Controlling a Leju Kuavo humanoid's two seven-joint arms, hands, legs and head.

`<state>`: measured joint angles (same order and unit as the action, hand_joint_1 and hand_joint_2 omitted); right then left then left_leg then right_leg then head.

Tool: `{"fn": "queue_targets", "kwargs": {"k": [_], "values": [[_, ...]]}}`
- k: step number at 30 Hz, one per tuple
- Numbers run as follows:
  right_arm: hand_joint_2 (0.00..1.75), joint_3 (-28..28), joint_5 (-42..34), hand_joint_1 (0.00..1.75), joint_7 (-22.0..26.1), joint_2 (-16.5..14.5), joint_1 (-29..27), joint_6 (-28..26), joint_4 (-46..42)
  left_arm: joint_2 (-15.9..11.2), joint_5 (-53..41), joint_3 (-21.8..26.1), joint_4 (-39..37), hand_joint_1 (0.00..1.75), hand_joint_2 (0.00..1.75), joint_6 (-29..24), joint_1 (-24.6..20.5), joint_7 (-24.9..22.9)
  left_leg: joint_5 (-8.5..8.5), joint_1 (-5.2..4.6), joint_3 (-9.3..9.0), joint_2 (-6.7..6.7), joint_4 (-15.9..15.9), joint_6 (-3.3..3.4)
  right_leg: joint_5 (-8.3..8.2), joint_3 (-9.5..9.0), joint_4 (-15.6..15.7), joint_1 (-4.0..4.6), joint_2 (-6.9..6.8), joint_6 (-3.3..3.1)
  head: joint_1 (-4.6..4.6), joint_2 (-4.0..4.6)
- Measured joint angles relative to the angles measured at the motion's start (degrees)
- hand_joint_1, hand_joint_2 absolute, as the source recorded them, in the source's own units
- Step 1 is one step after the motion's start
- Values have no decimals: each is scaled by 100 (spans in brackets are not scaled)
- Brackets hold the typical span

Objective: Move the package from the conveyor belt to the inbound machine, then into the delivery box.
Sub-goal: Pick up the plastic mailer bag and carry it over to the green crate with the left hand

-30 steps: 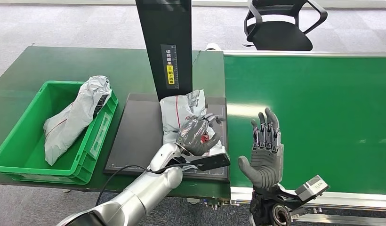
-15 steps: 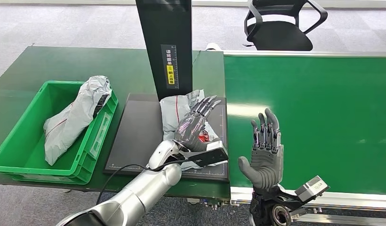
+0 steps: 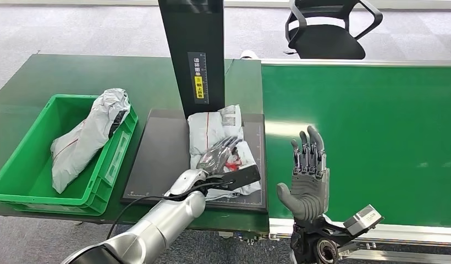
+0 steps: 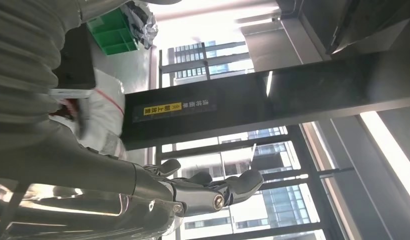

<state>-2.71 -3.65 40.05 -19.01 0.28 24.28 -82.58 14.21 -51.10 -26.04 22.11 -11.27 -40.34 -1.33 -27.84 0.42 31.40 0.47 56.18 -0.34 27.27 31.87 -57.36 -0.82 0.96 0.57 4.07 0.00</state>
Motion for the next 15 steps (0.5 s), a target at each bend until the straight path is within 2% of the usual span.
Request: {"fn": "queue_targets", "kwargs": {"k": [2,9,10,13,15], "values": [[175,-25,-9,0,-5,1,19,13,0,-75,26,89,-147,0,175,303,-47,-160,0,2,-5,2,-1,0,0,-6,0,2,-1,0,-2,0],[175,-99,-63,0,-46,7,75,9,-11,-157,-51,192,-360,3,175,657,-206,-462,-4,3,-49,1,-5,-1,4,-58,1,4,-1,-2,-1,0],[175,-107,-68,0,-48,8,83,6,-11,-163,-69,202,-381,31,175,698,-222,-487,-5,4,-55,1,-5,-2,5,-66,1,5,-1,-2,-1,0],[175,-139,-88,0,-61,8,115,-29,-11,-177,-140,228,-433,134,175,820,-265,-514,-6,5,-72,2,-6,-3,6,-82,1,7,-1,-3,-1,0],[175,-158,-101,0,-84,8,127,-63,-12,-180,-178,254,-447,152,175,816,-267,-481,-4,6,-78,3,-6,-3,6,-88,1,8,-2,-3,-1,0]]}}
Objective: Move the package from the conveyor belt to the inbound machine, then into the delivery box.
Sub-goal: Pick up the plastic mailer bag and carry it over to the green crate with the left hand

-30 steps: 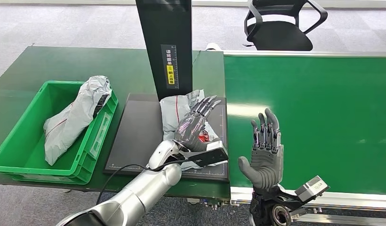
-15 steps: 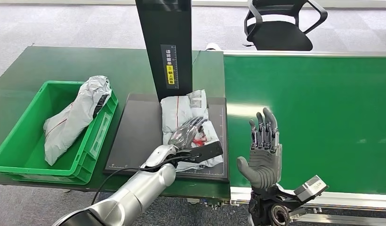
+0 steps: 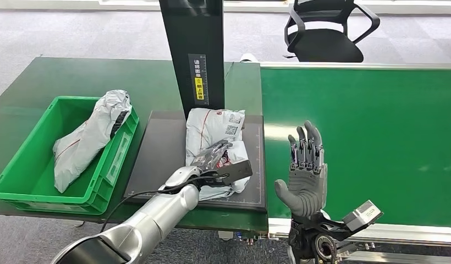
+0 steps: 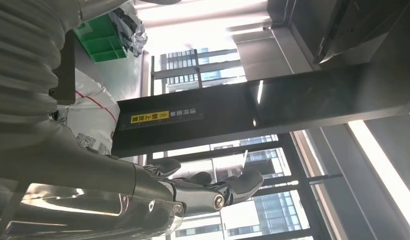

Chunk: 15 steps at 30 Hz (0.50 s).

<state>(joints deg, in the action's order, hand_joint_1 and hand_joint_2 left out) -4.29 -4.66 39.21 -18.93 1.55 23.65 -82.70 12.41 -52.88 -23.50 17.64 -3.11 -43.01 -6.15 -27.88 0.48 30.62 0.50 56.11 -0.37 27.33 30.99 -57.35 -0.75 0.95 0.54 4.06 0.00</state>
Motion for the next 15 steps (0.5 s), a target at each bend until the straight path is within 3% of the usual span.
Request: {"fn": "queue_targets", "kwargs": {"k": [4,9,15], "values": [[175,-31,-10,0,-24,0,5,-35,-1,-5,-41,42,-3,173,175,-237,9,156,7,1,-6,2,0,-3,-2,-1,0,1,0,-1,1,0],[175,-43,-15,0,-46,-1,0,-54,-16,4,-49,204,-5,175,175,-1000,108,820,10,1,2,6,3,-5,-5,14,-1,0,-2,-1,-1,0],[175,-78,-9,0,-64,-2,-9,-66,-48,38,-27,351,-5,174,175,-1244,134,1059,9,0,20,10,3,-5,-4,30,-1,0,-5,0,0,0]]}}
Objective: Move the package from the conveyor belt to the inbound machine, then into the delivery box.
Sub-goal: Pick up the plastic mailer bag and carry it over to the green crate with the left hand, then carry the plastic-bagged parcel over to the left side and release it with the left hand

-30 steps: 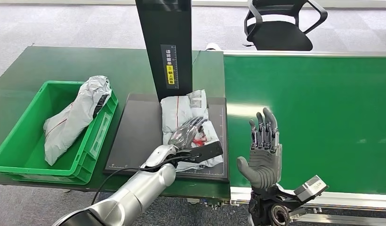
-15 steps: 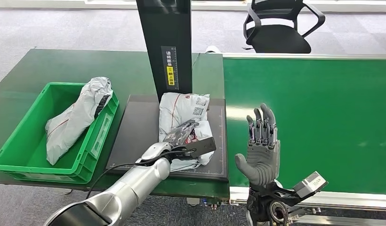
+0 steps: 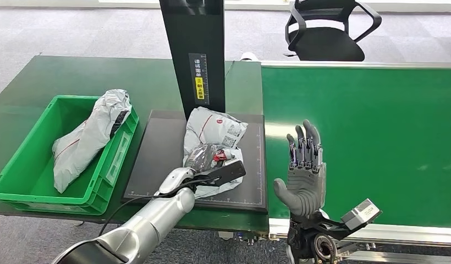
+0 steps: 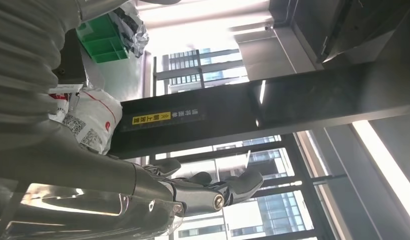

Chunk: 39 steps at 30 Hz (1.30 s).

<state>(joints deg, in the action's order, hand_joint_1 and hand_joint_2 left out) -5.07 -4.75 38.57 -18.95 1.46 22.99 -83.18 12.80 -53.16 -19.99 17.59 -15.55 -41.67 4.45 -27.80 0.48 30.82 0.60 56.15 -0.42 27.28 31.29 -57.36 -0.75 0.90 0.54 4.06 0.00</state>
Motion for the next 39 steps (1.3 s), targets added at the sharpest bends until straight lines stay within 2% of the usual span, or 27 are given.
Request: {"fn": "queue_targets", "kwargs": {"k": [3,7,9,14,16,19,22,27,33,36,39], "values": [[175,-4,29,0,-14,0,-26,-13,-26,43,182,125,8,174,175,-376,55,594,0,0,12,1,1,0,0,15,0,0,0,0,0,0],[175,-10,61,0,-14,0,-106,-94,-61,206,802,457,133,175,175,-980,224,1998,2,0,35,2,3,0,-1,35,0,-1,-1,0,0,0],[175,-23,67,0,-6,0,-136,-131,-65,277,1063,616,250,175,175,-1131,269,2532,1,0,41,-4,3,0,-2,43,0,-1,1,0,0,0],[175,-43,64,0,22,1,-162,-193,-65,295,1356,839,478,171,175,-1241,367,2995,1,0,49,-7,4,0,-3,58,0,0,4,-1,-1,0],[175,-46,51,0,40,2,-167,-254,-64,295,1809,841,762,168,175,-1284,497,3293,2,1,53,-9,3,-1,-3,61,0,0,5,-1,-1,0],[175,-44,34,0,79,18,-205,-360,-62,278,3016,641,1738,156,175,-1265,846,3412,1,1,64,-10,3,-1,-2,68,-1,0,6,-1,-1,0],[175,-41,39,0,122,45,-285,-439,-63,192,4048,356,3026,154,175,-1285,1215,3413,1,0,76,0,3,-1,-2,72,-1,0,1,0,0,0],[175,-14,51,0,137,74,-432,-467,-84,-105,4913,363,5009,155,175,-966,1762,3414,1,1,79,-3,2,-1,-1,78,-1,0,1,-1,-1,0],[175,22,72,0,141,109,-566,-465,-97,-391,5621,1086,6740,155,175,-403,2216,3415,2,5,79,-2,0,-2,-1,79,-1,3,1,-1,1,0],[175,43,84,0,144,117,-613,-450,-108,-470,5895,1691,7137,151,175,-40,2246,3414,4,5,77,-2,0,-3,-1,78,-1,3,1,-2,0,0],[175,65,91,0,144,118,-623,-421,-113,-530,5978,2168,7303,149,175,19,2217,3413,4,5,77,-2,1,-3,-1,77,-1,3,1,-2,2,0]]}}
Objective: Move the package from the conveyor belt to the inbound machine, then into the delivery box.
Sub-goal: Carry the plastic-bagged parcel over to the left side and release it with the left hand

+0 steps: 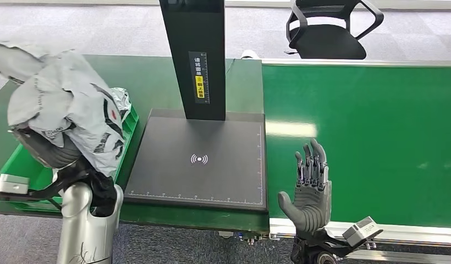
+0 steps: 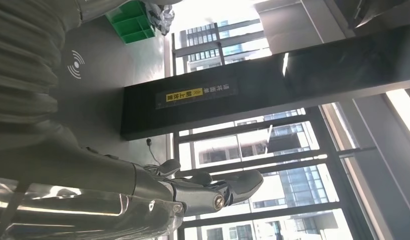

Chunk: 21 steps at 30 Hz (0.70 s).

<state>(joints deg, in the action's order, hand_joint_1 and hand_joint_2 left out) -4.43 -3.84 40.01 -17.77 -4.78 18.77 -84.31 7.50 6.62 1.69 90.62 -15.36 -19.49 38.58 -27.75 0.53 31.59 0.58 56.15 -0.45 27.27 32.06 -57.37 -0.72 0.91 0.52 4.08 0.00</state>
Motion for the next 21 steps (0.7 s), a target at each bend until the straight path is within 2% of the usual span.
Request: {"fn": "queue_targets", "kwargs": {"k": [5,8,12,16,19,21], "values": [[175,22,11,0,0,0,-24,78,-26,-244,47,732,-81,140,175,-107,-315,-45,0,0,-1,-1,0,0,-1,1,0,0,1,0,-1,0],[175,35,23,0,0,0,-32,117,-45,-463,-175,1151,-378,134,175,-256,-556,-132,1,1,-1,-1,0,-1,0,1,-1,1,1,-1,-1,0],[175,61,26,0,-3,0,-71,195,-85,-946,-910,1744,-1358,110,175,-526,-965,-385,3,4,-4,-7,-1,-4,0,1,-3,5,4,-1,-1,0],[175,89,25,0,-19,0,-123,272,-134,-1464,-1427,2280,-2758,108,175,-566,-1361,-340,5,8,-5,-18,-1,-8,-4,5,-6,12,9,-8,-1,0],[175,107,25,0,-25,-4,-140,285,-145,-1646,-1532,2482,-3376,103,175,-613,-1488,-307,6,8,0,-21,-1,-9,-4,7,-6,12,10,-9,1,0],[175,113,25,0,-31,-11,-146,288,-150,-1731,-1661,2580,-3698,90,175,-704,-1561,-424,5,7,4,-20,-1,-9,-4,7,-5,10,9,-9,2,0]]}}
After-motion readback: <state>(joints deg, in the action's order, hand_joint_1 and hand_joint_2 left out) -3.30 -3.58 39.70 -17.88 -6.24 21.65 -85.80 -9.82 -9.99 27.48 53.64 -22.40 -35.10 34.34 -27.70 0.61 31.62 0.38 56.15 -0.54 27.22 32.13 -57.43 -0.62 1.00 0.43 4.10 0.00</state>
